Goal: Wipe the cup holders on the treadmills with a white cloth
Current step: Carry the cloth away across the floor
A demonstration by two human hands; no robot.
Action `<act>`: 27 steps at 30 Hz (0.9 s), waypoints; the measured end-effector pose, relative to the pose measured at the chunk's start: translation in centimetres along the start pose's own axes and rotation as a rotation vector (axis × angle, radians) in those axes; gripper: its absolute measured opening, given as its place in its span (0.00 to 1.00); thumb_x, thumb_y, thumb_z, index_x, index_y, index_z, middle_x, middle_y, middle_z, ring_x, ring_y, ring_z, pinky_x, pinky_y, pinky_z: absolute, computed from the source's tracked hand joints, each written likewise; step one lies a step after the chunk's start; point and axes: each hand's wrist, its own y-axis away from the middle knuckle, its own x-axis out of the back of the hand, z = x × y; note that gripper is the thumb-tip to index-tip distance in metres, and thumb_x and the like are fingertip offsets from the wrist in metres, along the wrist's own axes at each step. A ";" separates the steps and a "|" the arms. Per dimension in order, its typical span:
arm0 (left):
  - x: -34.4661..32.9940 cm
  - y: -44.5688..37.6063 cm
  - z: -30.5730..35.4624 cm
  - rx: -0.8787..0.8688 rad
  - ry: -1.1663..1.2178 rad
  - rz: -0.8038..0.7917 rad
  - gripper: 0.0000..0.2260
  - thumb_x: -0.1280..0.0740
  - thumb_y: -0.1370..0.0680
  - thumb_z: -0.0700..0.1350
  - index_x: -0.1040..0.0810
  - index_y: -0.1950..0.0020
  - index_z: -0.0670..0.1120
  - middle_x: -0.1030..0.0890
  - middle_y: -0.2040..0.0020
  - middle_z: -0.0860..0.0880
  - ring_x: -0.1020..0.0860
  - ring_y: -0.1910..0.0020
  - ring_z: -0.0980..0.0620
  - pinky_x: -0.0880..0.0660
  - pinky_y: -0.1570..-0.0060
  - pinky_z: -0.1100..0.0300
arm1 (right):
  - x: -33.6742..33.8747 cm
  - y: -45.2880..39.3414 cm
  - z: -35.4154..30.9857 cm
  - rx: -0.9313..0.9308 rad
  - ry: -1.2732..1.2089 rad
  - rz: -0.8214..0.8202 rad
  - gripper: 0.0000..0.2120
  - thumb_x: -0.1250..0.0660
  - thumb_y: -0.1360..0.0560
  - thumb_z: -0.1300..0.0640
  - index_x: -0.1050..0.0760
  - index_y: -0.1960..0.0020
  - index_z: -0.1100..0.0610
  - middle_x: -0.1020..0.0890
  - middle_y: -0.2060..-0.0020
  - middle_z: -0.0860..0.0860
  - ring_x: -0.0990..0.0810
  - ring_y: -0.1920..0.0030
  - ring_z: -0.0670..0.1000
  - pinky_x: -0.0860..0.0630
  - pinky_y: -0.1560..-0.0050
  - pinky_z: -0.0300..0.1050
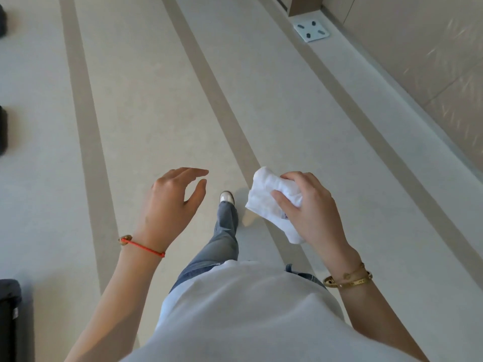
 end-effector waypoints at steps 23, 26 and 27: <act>-0.7 -51.3 -13.9 -0.065 -0.040 -0.030 0.10 0.34 0.21 0.45 0.17 0.42 0.47 0.15 0.48 0.51 0.18 0.48 0.49 0.21 0.51 0.53 | -4.9 -51.6 -4.5 -0.037 -0.015 0.077 0.13 0.34 0.24 0.45 0.26 0.43 0.50 0.22 0.49 0.47 0.23 0.52 0.50 0.26 0.58 0.44; -1.5 -57.8 -15.7 -0.067 -0.033 -0.036 0.11 0.36 0.21 0.47 0.17 0.43 0.47 0.15 0.48 0.51 0.18 0.48 0.50 0.21 0.52 0.53 | -5.9 -58.5 -4.4 -0.035 -0.015 0.069 0.14 0.34 0.24 0.44 0.26 0.43 0.50 0.22 0.49 0.46 0.23 0.52 0.50 0.26 0.58 0.43; -1.7 -60.2 -16.3 -0.064 -0.036 -0.029 0.11 0.36 0.21 0.47 0.17 0.43 0.47 0.15 0.48 0.52 0.18 0.48 0.50 0.21 0.52 0.53 | -6.2 -61.0 -4.3 -0.032 -0.017 0.066 0.14 0.34 0.24 0.44 0.26 0.43 0.50 0.22 0.49 0.46 0.23 0.52 0.49 0.27 0.59 0.42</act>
